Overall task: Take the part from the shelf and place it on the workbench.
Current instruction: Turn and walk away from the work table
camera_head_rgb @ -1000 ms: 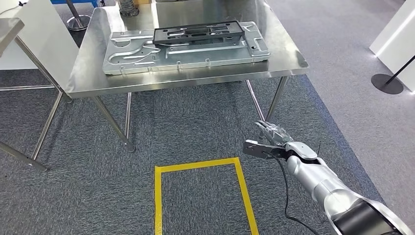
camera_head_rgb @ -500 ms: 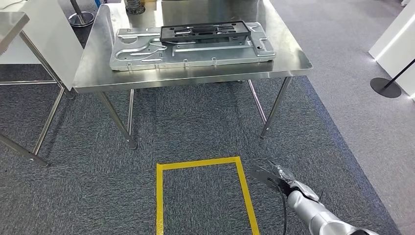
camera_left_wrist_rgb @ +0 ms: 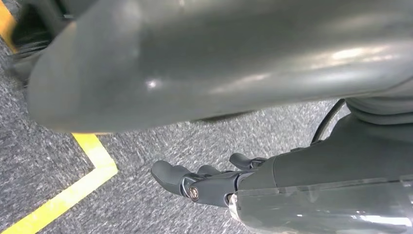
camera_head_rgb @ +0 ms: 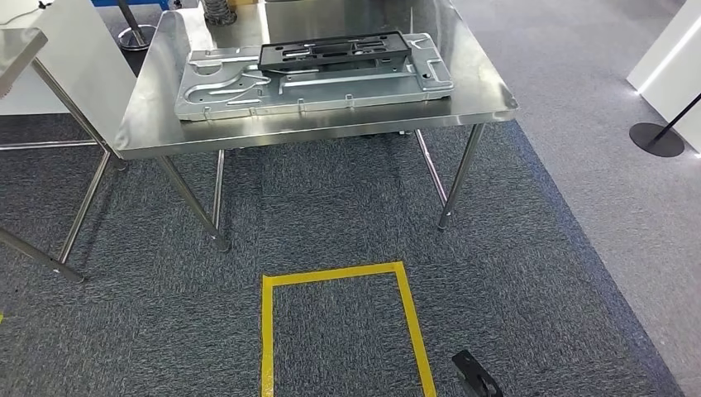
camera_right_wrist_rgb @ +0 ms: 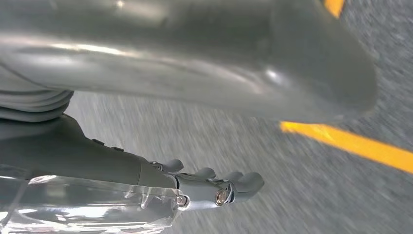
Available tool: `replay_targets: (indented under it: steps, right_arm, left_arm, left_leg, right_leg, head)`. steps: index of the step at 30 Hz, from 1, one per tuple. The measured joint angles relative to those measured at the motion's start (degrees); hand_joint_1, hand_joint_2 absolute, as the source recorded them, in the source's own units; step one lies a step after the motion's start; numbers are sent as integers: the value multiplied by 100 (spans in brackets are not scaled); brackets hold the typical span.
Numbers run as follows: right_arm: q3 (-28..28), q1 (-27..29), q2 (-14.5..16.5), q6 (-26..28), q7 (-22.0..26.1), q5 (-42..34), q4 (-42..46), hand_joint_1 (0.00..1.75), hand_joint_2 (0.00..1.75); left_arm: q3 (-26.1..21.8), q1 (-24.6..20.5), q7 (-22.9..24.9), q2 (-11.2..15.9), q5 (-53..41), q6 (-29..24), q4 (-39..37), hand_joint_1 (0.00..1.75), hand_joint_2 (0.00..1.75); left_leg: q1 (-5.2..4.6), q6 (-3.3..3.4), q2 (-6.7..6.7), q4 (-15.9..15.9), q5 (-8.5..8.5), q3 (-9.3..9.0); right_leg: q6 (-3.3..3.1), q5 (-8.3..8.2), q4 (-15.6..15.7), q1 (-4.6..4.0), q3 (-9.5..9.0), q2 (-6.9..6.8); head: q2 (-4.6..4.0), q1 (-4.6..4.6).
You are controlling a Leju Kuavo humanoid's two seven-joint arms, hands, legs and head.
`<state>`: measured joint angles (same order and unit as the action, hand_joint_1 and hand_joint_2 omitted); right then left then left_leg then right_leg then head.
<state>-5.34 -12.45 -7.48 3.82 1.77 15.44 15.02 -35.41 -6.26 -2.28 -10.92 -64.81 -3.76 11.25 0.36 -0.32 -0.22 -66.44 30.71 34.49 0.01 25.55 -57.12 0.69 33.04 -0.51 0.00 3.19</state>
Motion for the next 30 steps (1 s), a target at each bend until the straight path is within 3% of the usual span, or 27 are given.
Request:
replay_targets:
  steps: [2, 3, 6, 8, 10, 11, 12, 13, 14, 17, 19, 21, 22, 24, 26, 27, 28, 29, 30]
  right_arm:
    - [198, 137, 120, -57, -55, -156, -50, 0, 0]
    - [295, 193, 177, -76, -80, -221, -73, 0, 0]
    - [550, 335, 310, -85, -139, -360, -135, 0, 0]
    - [691, 403, 375, -70, -182, -439, -170, 0, 0]
    - [807, 445, 432, -49, -240, -498, -203, 0, 0]
    - [854, 463, 460, -38, -271, -513, -218, 0, 0]
    - [893, 481, 483, -28, -298, -520, -233, 0, 0]
    - [922, 500, 507, -19, -318, -522, -245, 0, 0]
    - [943, 516, 526, -8, -330, -523, -254, 0, 0]
    - [985, 518, 552, 26, -338, -518, -262, 0, 0]
    - [1017, 510, 561, 32, -342, -511, -264, 0, 0]
    - [1037, 509, 580, 28, -355, -499, -270, 0, 0]
    - [1041, 505, 592, 23, -368, -489, -273, 0, 0]
    - [1041, 501, 617, 7, -396, -462, -280, 0, 0]
    - [1041, 501, 630, -19, -429, -424, -283, 0, 0]
    - [1041, 502, 641, -36, -443, -409, -286, 0, 0]
    - [1041, 503, 652, -51, -458, -394, -290, 0, 0]
    - [1041, 503, 664, -63, -474, -381, -293, 0, 0]
    - [1041, 502, 677, -73, -489, -367, -297, 0, 44]
  left_arm:
    - [3, -20, 1, 26, 0, 1, 1, 0, 0]
    - [7, -27, 1, 35, 0, -1, 1, 0, 0]
    - [30, -32, -1, 55, -3, -8, 1, 0, 0]
    - [45, -42, -2, 62, -2, -18, 1, 0, 0]
    - [63, -50, 0, 64, -3, -29, 1, 0, 0]
    - [73, -51, 4, 67, -5, -33, 1, 0, 0]
    - [81, -50, 8, 70, -9, -34, 1, 0, 0]
    - [87, -51, 11, 74, -12, -34, 1, 0, 0]
    - [91, -55, 14, 78, -14, -34, 1, 0, 0]
    - [101, -74, 15, 80, -14, -31, 1, 0, 0]
    - [104, -87, 21, 81, -7, -26, 1, 0, 0]
    - [105, -90, 28, 87, 2, -22, 1, 0, 0]
    - [105, -88, 31, 91, 8, -24, 1, 0, 0]
    - [105, -72, 36, 99, 20, -28, 1, 0, 0]
    - [105, -66, 40, 105, 34, -31, 1, 0, 0]
    - [105, -66, 41, 110, 40, -32, 1, 0, 0]
    - [105, -67, 43, 114, 44, -32, 1, 0, 0]
    - [105, -69, 45, 119, 48, -33, 1, 0, 0]
    - [105, -72, 48, 125, 50, -34, 1, 0, 0]
  left_leg:
    - [-18, 51, -3, 694, -199, -378]
    - [-26, 73, -5, 857, -226, -454]
    - [-35, 156, 4, 915, -289, -429]
    - [-20, 234, 27, 953, -380, -387]
    - [-20, 271, 47, 954, -458, -298]
    - [-25, 275, 54, 946, -493, -242]
    - [-30, 271, 58, 936, -526, -186]
    - [-33, 265, 61, 924, -558, -130]
    - [-34, 255, 62, 911, -589, -79]
    - [-42, 197, 61, 867, -672, 24]
    - [-43, 130, 63, 860, -736, 47]
    - [-36, 53, 63, 870, -793, 68]
    - [-32, 16, 58, 830, -731, 104]
    - [-20, -46, 48, 443, -284, 246]
    - [-8, -90, 45, -277, 271, 427]
    - [-6, -103, 46, -571, 392, 459]
    - [-5, -108, 46, -721, 384, 417]
    - [-5, -105, 46, -671, 263, 276]
    - [-5, -90, 45, -425, 102, 36]
  right_leg:
    - [34, -13, -37, -20, 28, 30]
    - [61, -25, -47, -28, 40, 41]
    - [165, -49, -57, -14, 65, 54]
    - [222, 210, -323, 5, 178, 58]
    - [260, 715, -1007, 18, 433, 55]
    - [276, 915, -1374, 21, 550, 55]
    - [285, 1013, -1608, 22, 595, 54]
    - [286, 998, -1630, 22, 532, 54]
    - [279, 889, -1420, 22, 351, 54]
    - [209, 533, -212, -1, -441, 56]
    - [141, 470, 95, -41, -604, 62]
    - [61, 377, 116, -45, -549, 56]
    - [17, 320, 132, -35, -504, 50]
    - [-59, 189, 159, -13, -381, 32]
    - [-95, 66, 152, -26, -213, 27]
    - [-95, 3, 143, -33, -123, 25]
    - [-92, -57, 129, -39, -31, 24]
    - [-84, -113, 108, -41, 61, 24]
    - [-71, -163, 81, -44, 150, 25]
  head:
    - [0, 0]
    - [0, -1]
    - [0, -1]
    - [0, -2]
    - [0, -2]
    - [0, -2]
    - [0, -2]
    - [0, -1]
    - [0, -2]
    - [0, -2]
    - [0, -1]
    - [0, -1]
    - [0, -1]
    - [0, -1]
    - [0, 0]
    - [0, 0]
    - [0, 0]
    - [0, 0]
    - [0, 0]
